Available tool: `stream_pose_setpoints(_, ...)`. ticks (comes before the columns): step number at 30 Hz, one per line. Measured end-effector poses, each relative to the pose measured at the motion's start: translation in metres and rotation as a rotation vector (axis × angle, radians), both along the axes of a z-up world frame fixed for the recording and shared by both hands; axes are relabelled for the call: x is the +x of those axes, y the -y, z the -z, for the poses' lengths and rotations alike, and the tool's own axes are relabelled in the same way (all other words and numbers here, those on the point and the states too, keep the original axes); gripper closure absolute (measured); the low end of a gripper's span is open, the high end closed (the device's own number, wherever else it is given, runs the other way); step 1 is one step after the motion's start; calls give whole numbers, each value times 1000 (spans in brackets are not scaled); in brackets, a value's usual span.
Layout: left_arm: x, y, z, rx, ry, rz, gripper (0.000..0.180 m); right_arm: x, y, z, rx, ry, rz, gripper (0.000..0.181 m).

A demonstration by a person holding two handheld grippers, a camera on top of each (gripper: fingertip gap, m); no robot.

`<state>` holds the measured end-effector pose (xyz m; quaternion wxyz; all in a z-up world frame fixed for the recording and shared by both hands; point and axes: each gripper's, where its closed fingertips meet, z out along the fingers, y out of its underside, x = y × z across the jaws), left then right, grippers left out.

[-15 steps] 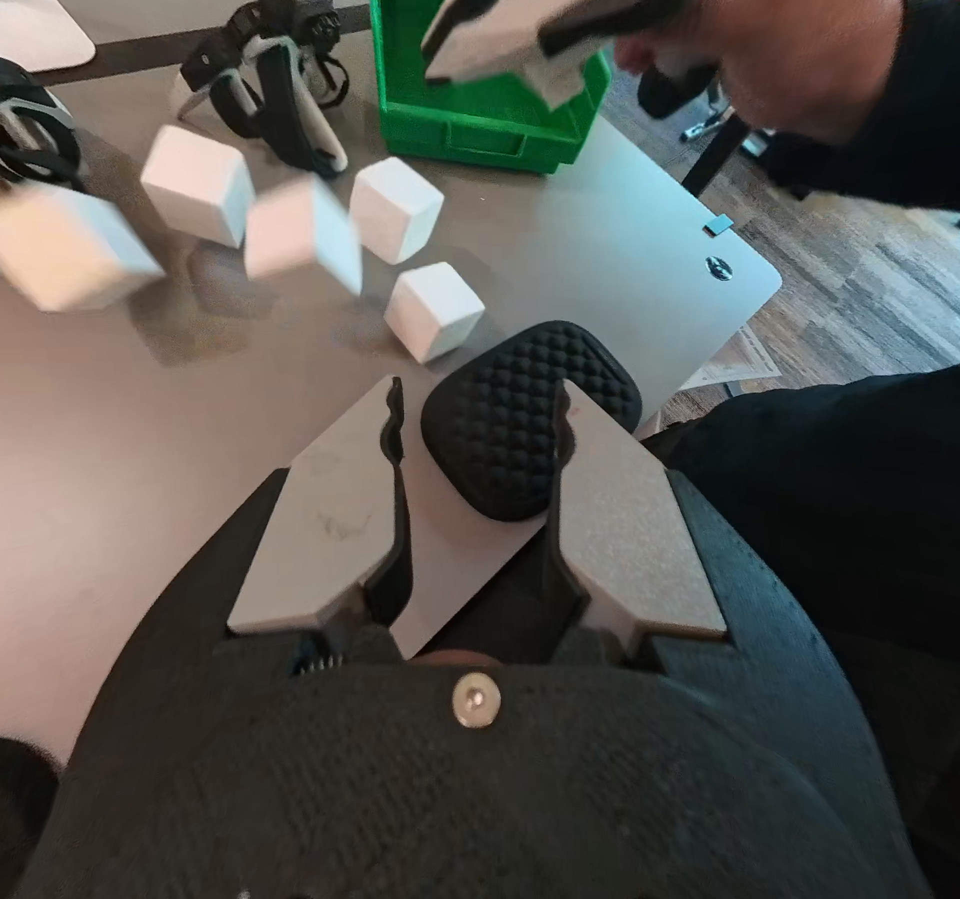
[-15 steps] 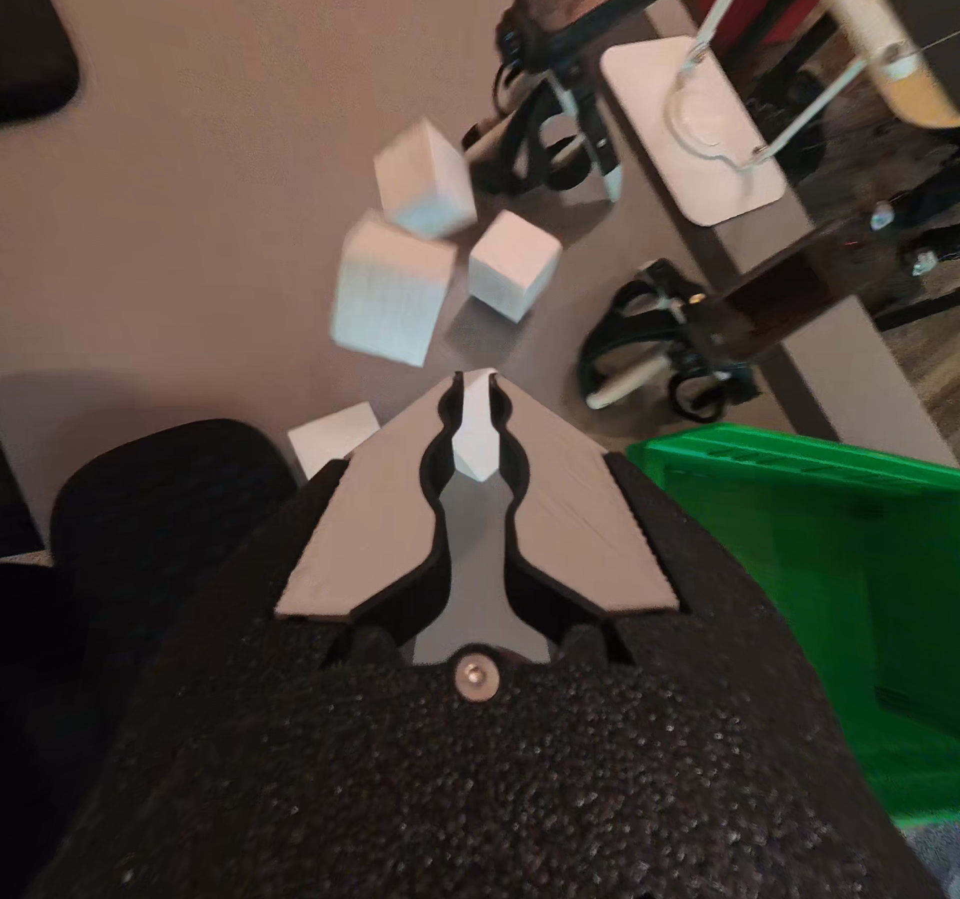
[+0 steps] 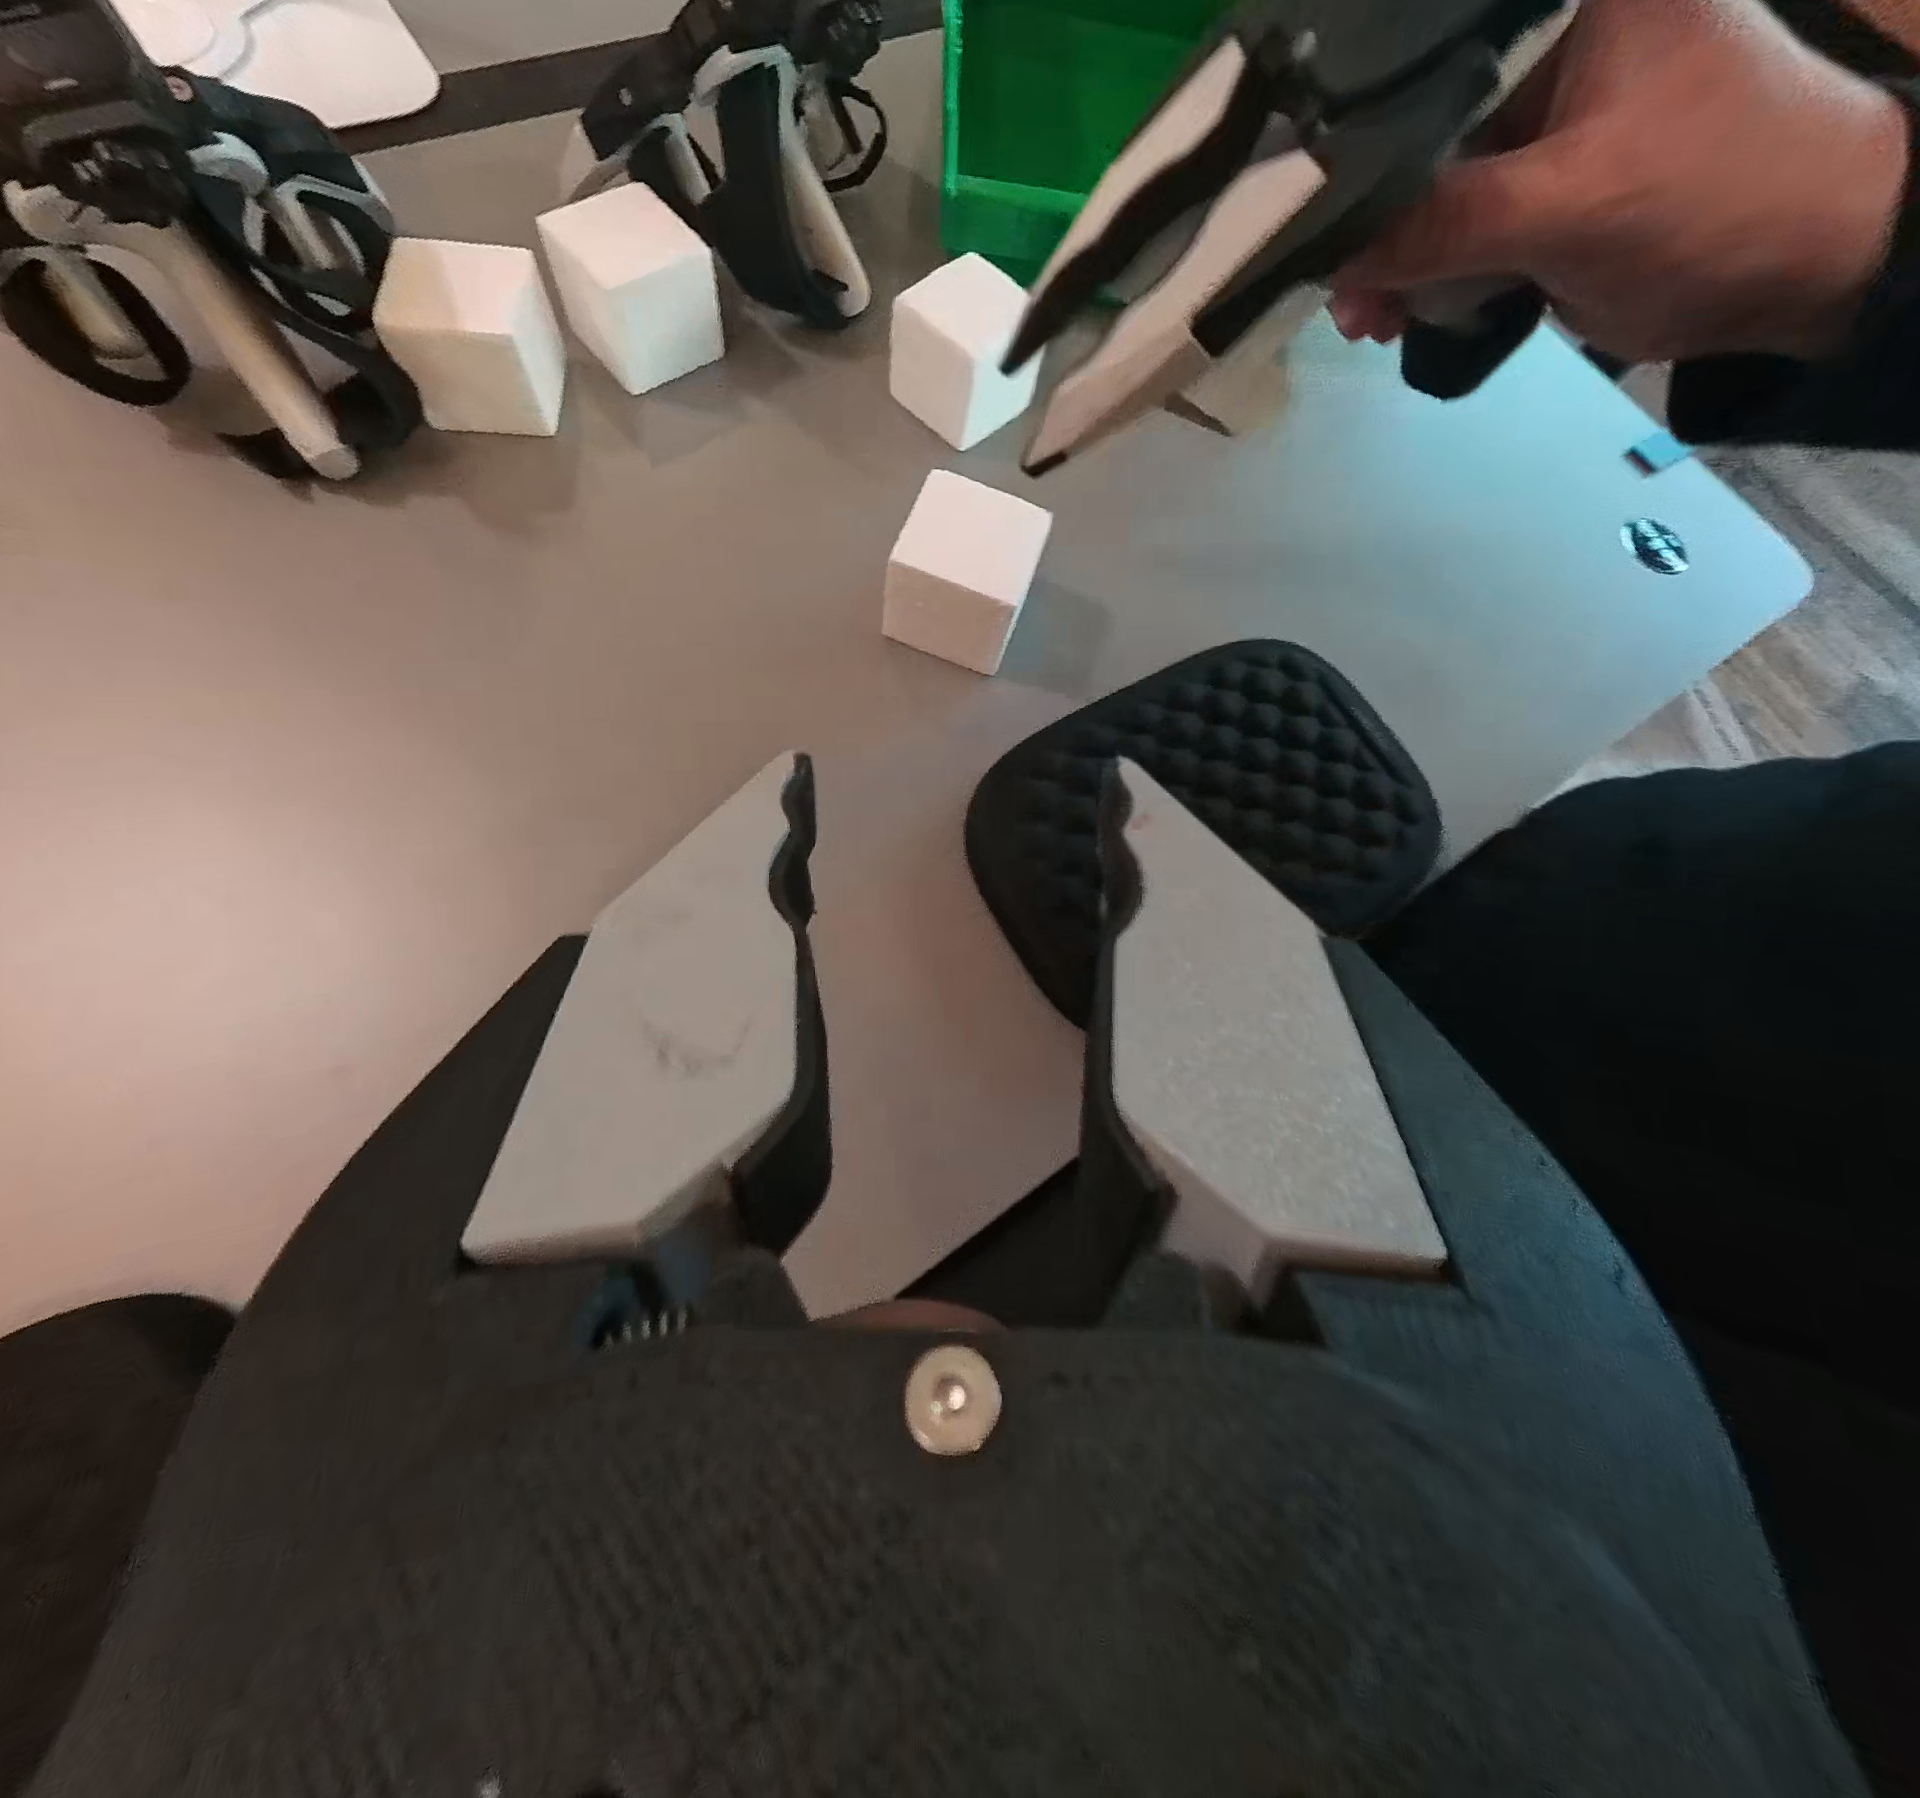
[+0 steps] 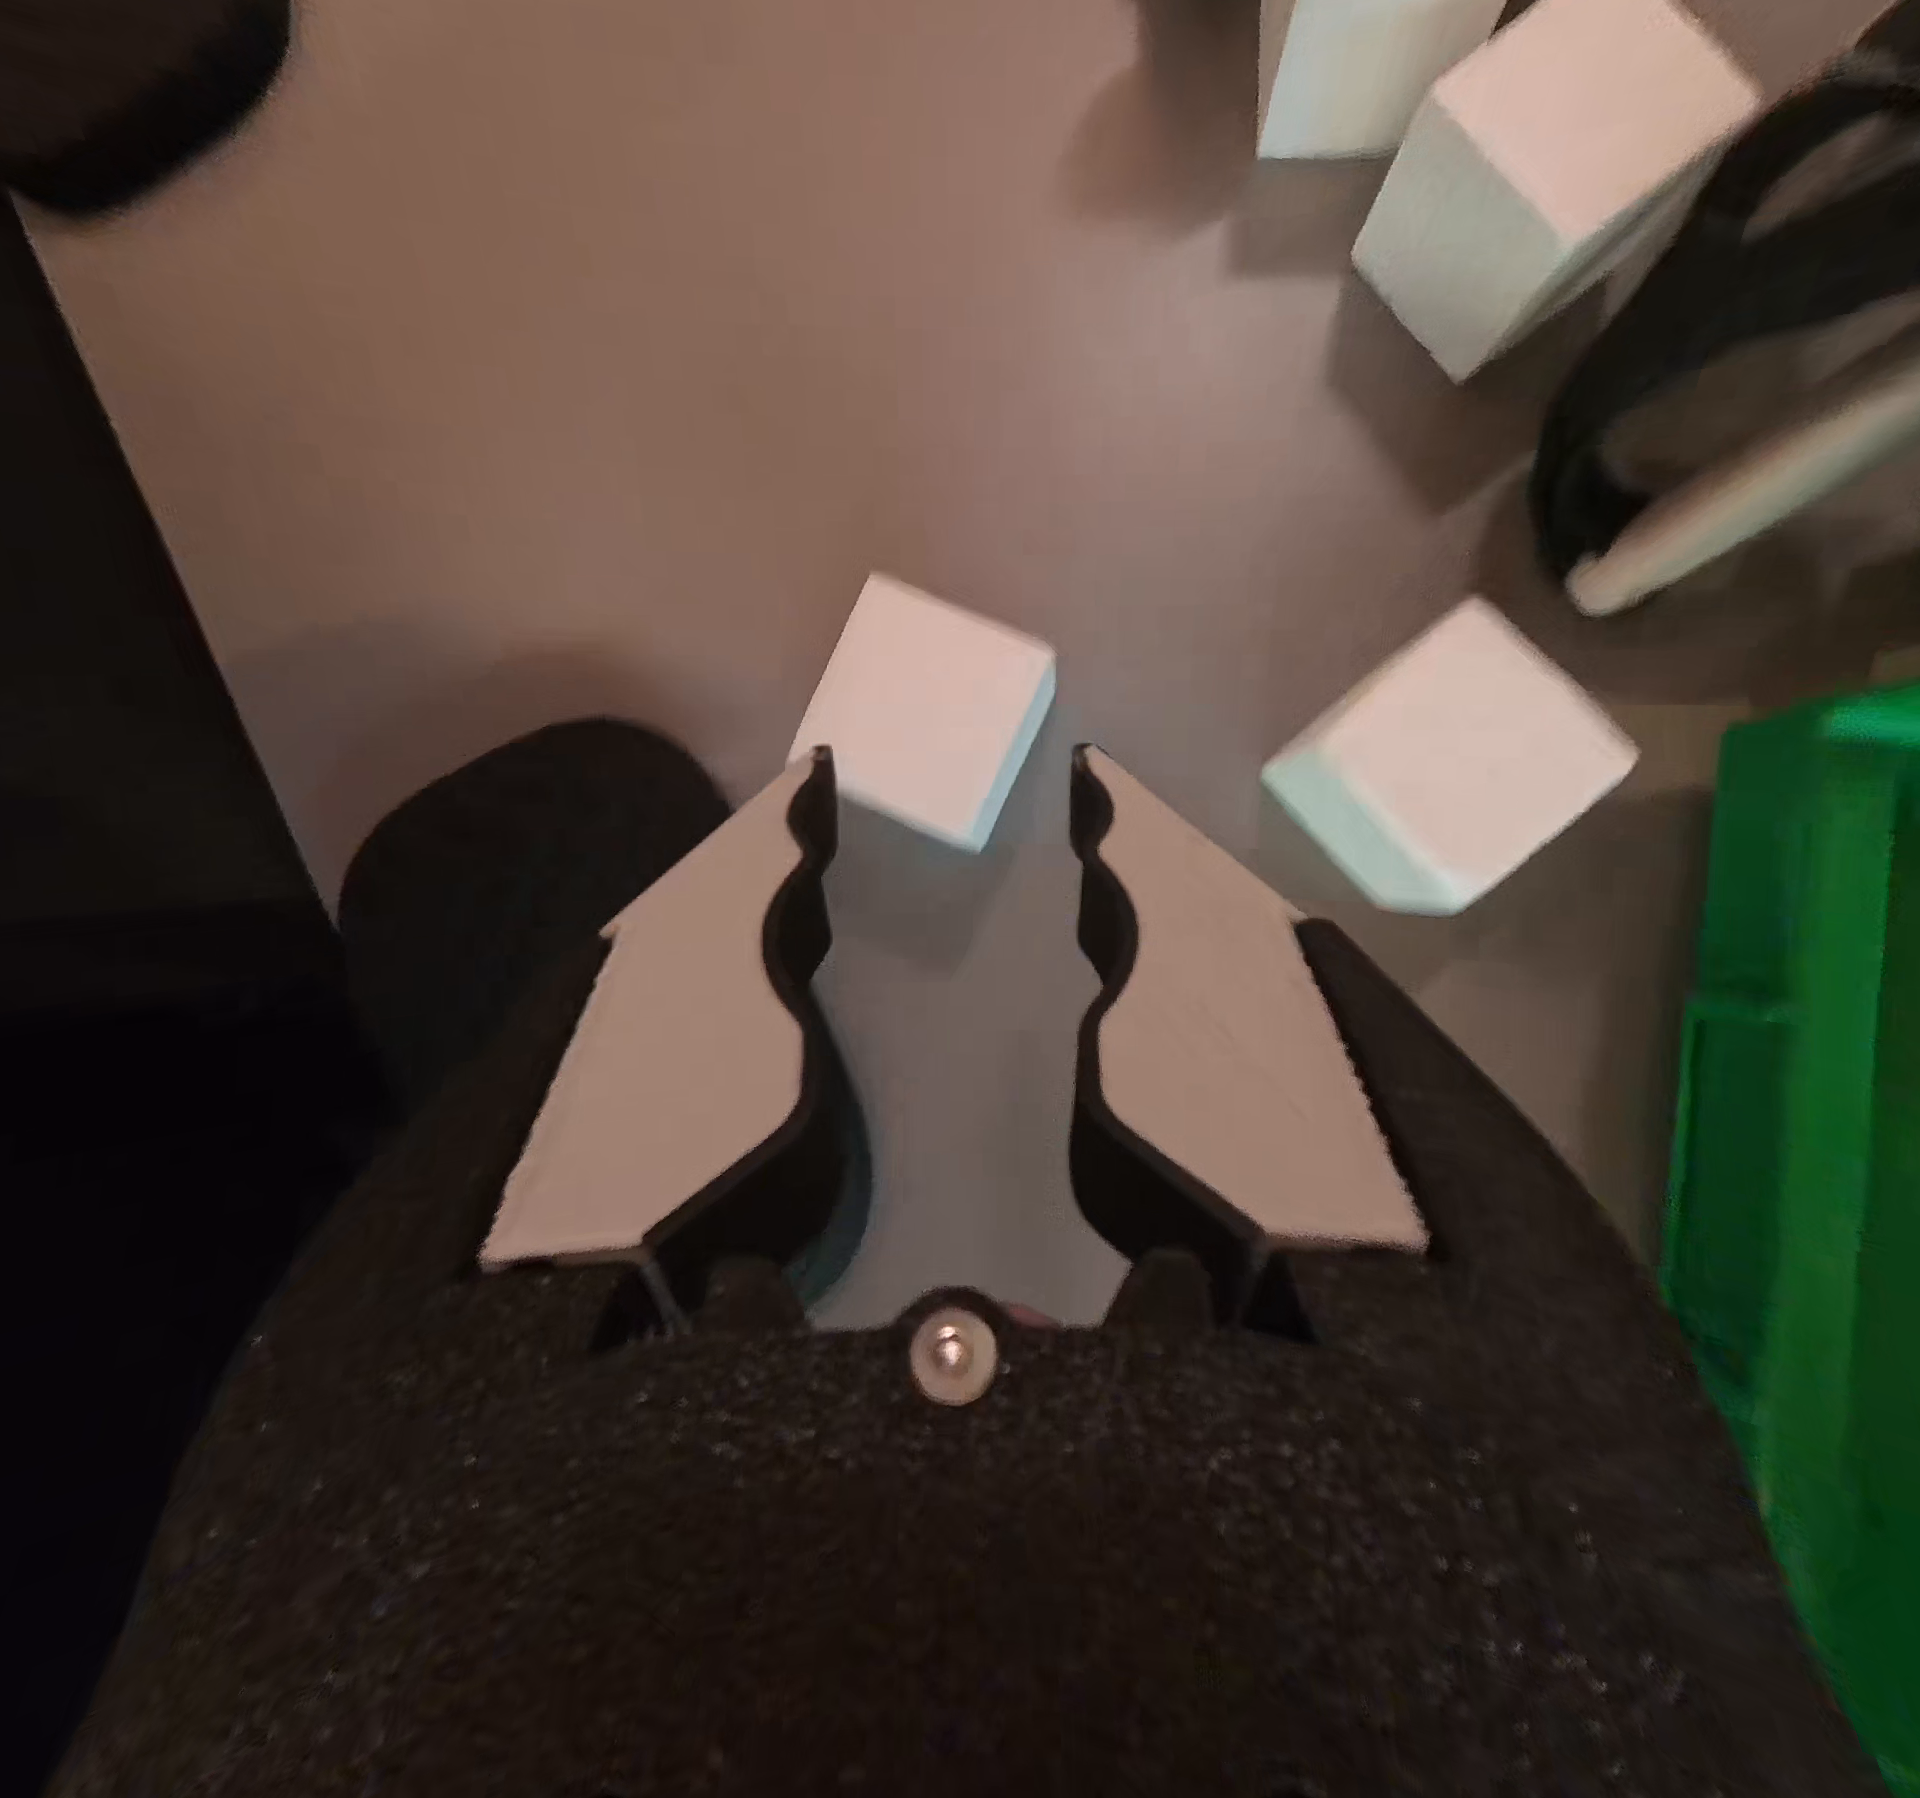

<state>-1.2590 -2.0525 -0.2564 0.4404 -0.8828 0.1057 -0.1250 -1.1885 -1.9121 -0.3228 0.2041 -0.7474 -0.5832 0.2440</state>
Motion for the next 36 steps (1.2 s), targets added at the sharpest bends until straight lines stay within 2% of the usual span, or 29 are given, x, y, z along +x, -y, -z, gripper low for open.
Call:
stream_pose_setpoints(5, -16, -4, 3, 4, -82, -86, 129, -78, -56, -13, 29, 2, -18, 107)
stream_pose_setpoints(10, -32, -3, 7, -14, -128, -171, 128, -154, -118, 18, 133, 147, 6, 103)
stream_pose_setpoints(12, -35, -2, 9, -25, -133, -193, 128, -166, -125, 45, 114, 250, -13, 104)
stream_pose_setpoints(15, -37, 0, 10, -33, -145, -205, 128, -169, -132, 61, 147, 328, -34, 125)
stream_pose_setpoints(18, -35, 0, 10, -30, -152, -192, 129, -167, -119, 45, 108, 270, -60, 125)
stream_pose_setpoints(21, -29, -2, 8, -14, -148, -162, 129, -149, -67, 11, 13, 156, -225, 125)
stream_pose_setpoints(26, -20, -6, 6, 2, -125, -105, 130, -70, 18, -32, 4, 110, -435, 125)
stream_pose_setpoints(33, -5, -7, 6, -2, -83, -17, 132, 7, 102, -26, 65, 138, -549, 125)
stream_pose_setpoints(36, -6, -7, 11, -22, -120, -19, 134, 27, 113, 3, 161, 251, -595, 125)
